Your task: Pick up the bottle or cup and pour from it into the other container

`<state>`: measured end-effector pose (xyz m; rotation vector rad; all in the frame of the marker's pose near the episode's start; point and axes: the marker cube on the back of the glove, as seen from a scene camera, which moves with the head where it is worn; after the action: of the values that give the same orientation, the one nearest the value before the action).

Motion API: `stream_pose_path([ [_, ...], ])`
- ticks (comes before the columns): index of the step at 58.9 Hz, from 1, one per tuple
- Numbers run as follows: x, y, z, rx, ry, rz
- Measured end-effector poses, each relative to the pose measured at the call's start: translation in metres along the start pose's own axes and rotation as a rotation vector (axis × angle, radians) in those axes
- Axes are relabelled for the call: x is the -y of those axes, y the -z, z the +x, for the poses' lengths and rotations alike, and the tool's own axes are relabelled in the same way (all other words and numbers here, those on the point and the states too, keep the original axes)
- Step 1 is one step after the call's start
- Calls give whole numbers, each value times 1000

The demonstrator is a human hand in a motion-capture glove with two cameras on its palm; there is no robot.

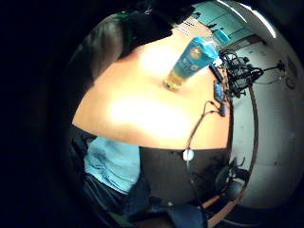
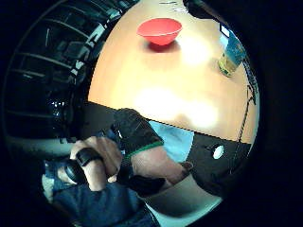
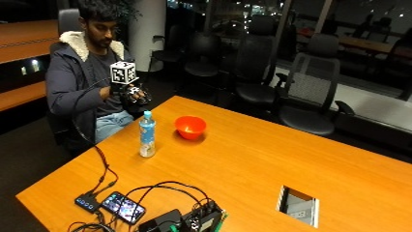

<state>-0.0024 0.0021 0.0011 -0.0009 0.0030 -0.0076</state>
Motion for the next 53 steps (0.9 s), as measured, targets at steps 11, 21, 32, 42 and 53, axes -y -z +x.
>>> stream_pose_path([
  [11, 2, 1, 2, 5, -2, 0],
  [21, -1, -1, -2, -1, 12, 2],
  [32, 0, -1, 3, 2, 11, -7],
  [42, -5, -1, 1, 12, -2, -1],
  [53, -22, -2, 17, 23, -20, 22],
])
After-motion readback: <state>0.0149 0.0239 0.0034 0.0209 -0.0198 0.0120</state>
